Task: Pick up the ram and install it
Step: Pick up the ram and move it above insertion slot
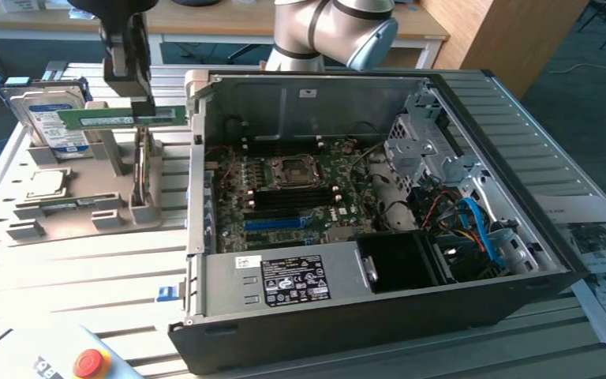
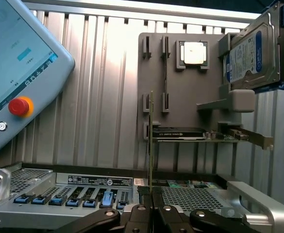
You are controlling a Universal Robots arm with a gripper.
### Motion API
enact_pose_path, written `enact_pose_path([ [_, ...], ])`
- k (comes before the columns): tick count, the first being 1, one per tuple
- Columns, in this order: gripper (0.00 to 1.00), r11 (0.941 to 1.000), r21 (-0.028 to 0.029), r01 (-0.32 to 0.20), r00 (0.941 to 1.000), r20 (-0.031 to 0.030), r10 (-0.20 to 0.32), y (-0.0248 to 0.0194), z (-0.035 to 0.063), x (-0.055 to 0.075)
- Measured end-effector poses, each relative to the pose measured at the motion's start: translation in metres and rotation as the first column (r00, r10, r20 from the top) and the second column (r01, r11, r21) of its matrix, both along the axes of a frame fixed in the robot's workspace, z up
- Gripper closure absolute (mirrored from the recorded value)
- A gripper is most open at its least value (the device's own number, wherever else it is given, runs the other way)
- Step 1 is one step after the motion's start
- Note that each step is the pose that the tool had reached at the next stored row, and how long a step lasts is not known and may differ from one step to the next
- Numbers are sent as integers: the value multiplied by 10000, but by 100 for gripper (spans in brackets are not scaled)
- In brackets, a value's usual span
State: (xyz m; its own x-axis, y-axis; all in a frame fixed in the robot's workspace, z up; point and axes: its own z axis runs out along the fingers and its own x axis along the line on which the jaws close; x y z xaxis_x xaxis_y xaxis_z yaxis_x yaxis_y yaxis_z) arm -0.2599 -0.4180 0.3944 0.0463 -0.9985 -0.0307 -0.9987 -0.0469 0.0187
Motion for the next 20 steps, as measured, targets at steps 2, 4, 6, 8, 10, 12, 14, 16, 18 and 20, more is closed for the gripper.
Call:
enact_pose_path([
  [2,88,10000,-1,2,10000,-10,-2,-2,0,56],
  [4,88,10000,1,1,10000,-18,-1,-4,-1,111],
  [6,88,10000,0,1,10000,-29,-1,-6,0,164],
  [8,88,10000,0,5,10000,-36,-5,-7,0,215],
  [10,88,10000,0,7,10000,-44,-7,-9,0,267],
  [12,88,10000,0,8,10000,-51,-8,-11,0,320],
  [14,88,10000,0,9,10000,-58,-9,-13,0,379],
  [16,88,10000,0,12,10000,-66,-12,-15,0,436],
  [18,88,10000,0,13,10000,-72,-13,-17,0,495],
  [20,88,10000,0,12,10000,-79,-12,-20,0,555],
])
